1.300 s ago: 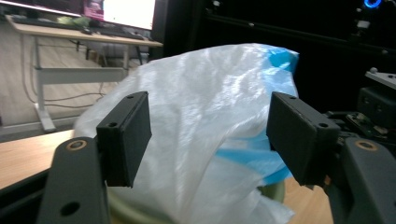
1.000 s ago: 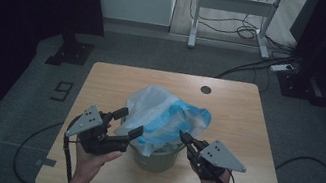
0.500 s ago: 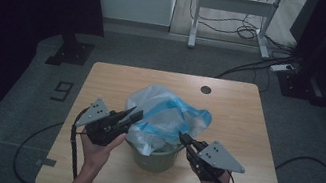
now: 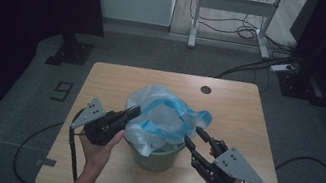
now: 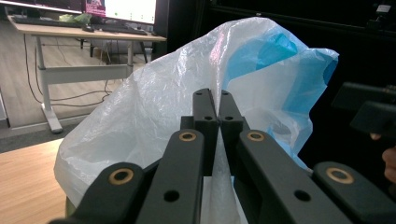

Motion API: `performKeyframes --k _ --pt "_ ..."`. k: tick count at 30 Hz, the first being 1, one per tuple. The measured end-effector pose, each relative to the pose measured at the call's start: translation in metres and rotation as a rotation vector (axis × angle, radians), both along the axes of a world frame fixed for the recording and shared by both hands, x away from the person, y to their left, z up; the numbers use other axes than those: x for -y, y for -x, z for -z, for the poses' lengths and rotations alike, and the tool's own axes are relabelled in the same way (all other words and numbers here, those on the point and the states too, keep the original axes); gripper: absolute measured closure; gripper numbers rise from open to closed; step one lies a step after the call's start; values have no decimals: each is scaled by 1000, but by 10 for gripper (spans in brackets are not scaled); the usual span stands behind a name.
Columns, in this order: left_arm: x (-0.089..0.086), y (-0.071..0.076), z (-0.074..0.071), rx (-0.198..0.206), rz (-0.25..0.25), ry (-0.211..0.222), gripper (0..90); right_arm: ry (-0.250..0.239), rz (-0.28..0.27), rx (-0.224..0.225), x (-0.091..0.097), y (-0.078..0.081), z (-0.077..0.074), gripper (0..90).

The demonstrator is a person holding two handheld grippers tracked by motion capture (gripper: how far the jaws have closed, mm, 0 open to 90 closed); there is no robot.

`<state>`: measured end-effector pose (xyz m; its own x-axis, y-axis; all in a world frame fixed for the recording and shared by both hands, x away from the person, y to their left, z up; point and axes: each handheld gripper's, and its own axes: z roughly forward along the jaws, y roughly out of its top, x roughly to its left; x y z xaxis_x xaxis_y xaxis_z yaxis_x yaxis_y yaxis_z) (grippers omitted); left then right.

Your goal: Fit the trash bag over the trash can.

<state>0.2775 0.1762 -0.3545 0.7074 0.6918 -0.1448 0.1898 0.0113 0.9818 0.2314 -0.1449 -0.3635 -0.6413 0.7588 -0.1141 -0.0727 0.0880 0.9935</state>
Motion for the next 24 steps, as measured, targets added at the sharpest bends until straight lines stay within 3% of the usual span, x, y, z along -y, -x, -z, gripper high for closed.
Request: performKeyframes --k 6,8,12,19,24 --pt "3 -2 1 -4 4 2 900 27 -3 -12 -18 -18 -10 565" --pt "3 -3 2 -6 5 4 900 23 2 -16 -23 -26 -14 606" --pt "1 -4 3 4 -9 17 900 41 40 -32 -29 -38 -19 884" --pt "-19 -11 8 18 -98 105 900 34 64 -34 -16 -43 -13 892" --pt "-33 -12 14 9 -131 156 900 23 70 -40 -1 -40 -4 892"
